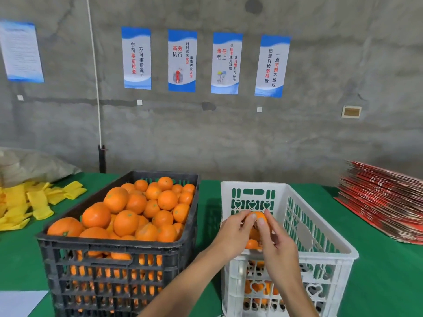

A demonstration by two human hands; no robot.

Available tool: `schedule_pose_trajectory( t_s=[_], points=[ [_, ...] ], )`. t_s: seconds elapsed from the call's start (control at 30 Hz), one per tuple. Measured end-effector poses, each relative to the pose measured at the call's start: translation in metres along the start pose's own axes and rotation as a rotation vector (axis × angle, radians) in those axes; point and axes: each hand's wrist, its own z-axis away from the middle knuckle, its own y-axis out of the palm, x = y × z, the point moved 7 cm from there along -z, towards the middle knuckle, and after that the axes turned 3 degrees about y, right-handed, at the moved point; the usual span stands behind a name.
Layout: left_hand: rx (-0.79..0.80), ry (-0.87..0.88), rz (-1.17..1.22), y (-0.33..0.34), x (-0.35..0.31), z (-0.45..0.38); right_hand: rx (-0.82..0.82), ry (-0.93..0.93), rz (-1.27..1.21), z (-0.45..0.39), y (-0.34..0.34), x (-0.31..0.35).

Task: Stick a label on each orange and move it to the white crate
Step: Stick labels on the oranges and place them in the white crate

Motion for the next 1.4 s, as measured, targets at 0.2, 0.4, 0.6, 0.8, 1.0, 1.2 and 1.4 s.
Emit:
schedule_pose_trajectory(
  t_s=[0.2,0.4,0.6,0.8,1.0,1.2,1.4],
  points=[
    [0.005,-0.026,0.098,0.004,0.004,0.001,-0.112,0.042,-0.142,-0.008,-0.01,-0.004],
    [-0.022,0.0,-0.129,-0.012,0.0,0.003,-0.099,-0.068,0.216,-0.008,0.002,0.001],
    [-0.176,0.056,-0.411,-0.104,0.004,0.021,0.129,-0.228,0.367,0.0,0.047,0.023],
    [-0.208,-0.426,-0.966,-0.217,0.05,0.057,0.28,-0.298,0.186,0.021,0.125,0.054],
    [-0.136,-0.521,-1.086,-0.259,0.071,0.067,0.31,-0.305,0.106,0.032,0.17,0.059],
    [-0.388,-0.238,-0.938,-0.261,0.03,0.077,0.293,-0.308,0.049,0.036,0.163,0.054],
    [-0.74,0.309,-0.524,-0.173,-0.014,0.149,0.276,-0.346,-0.078,0.05,0.145,0.057]
  ],
)
